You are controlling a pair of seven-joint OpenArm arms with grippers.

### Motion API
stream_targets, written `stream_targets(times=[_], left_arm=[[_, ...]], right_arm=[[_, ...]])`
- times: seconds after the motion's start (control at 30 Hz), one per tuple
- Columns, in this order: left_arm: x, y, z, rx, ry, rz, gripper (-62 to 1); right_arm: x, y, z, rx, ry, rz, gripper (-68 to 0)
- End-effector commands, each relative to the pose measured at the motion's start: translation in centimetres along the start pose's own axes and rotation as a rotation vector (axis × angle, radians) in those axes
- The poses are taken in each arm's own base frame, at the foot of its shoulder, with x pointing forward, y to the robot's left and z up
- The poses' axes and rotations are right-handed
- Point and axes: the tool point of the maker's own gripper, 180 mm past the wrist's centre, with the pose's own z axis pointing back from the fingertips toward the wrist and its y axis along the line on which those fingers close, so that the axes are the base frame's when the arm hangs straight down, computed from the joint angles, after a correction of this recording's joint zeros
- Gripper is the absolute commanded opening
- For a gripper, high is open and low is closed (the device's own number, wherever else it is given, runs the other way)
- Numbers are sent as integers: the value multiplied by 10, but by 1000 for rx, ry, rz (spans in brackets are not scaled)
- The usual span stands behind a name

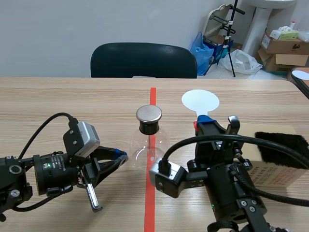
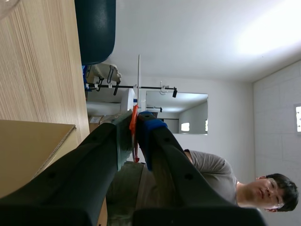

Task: Do the electroscope experiment

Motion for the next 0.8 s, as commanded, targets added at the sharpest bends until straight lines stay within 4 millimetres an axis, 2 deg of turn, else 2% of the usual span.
stream_targets(times=[0.0, 0.77], left_arm=[[13, 4, -4, 9, -46, -4, -583], [13, 4, -4, 9, -46, -4, -583]], right_arm=[[-5, -9, -5, -38, 15, 2, -665], [-10, -9, -5, -38, 39, 2, -665]])
